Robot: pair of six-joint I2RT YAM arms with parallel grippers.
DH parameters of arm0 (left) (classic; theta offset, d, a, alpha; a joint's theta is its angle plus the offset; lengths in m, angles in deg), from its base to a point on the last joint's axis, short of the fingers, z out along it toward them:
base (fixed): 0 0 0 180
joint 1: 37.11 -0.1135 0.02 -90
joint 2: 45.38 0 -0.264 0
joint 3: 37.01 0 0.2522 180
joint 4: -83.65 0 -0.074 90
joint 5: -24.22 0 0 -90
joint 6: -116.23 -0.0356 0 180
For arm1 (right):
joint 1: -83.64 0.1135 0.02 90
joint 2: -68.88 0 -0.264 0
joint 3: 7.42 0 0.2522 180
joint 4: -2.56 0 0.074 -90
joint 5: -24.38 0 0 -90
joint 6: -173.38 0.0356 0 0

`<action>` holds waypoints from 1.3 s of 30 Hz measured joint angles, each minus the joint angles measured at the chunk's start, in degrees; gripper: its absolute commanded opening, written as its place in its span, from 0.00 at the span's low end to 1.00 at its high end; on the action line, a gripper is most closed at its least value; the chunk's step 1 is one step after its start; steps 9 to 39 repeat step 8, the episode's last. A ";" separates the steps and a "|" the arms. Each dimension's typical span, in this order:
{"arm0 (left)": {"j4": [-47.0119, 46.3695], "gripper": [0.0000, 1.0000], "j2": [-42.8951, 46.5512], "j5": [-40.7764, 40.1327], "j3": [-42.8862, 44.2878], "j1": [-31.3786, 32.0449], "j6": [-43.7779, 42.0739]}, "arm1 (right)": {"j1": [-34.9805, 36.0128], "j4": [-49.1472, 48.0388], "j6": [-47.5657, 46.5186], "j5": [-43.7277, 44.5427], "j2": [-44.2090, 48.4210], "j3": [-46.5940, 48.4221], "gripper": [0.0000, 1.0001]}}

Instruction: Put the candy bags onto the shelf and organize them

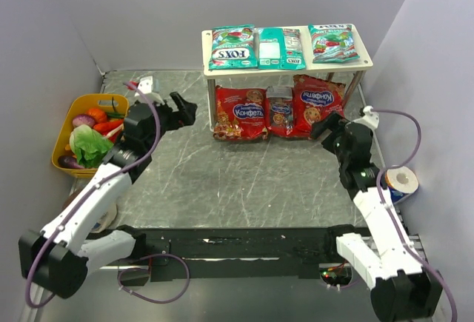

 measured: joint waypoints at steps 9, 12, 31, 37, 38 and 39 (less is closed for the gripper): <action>5.25 0.96 5.64 -4.55 -3.17 0.00 0.35 | 0.00 4.94 -0.37 1.81 6.80 -1.75 1.00; 5.25 0.96 5.64 -4.55 -3.17 0.00 0.35 | 0.00 4.94 -0.37 1.81 6.80 -1.75 1.00; 5.25 0.96 5.64 -4.55 -3.17 0.00 0.35 | 0.00 4.94 -0.37 1.81 6.80 -1.75 1.00; 5.25 0.96 5.64 -4.55 -3.17 0.00 0.35 | 0.00 4.94 -0.37 1.81 6.80 -1.75 1.00; 5.25 0.96 5.64 -4.55 -3.17 0.00 0.35 | 0.00 4.94 -0.37 1.81 6.80 -1.75 1.00; 5.25 0.96 5.64 -4.55 -3.17 0.00 0.35 | 0.00 4.94 -0.37 1.81 6.80 -1.75 1.00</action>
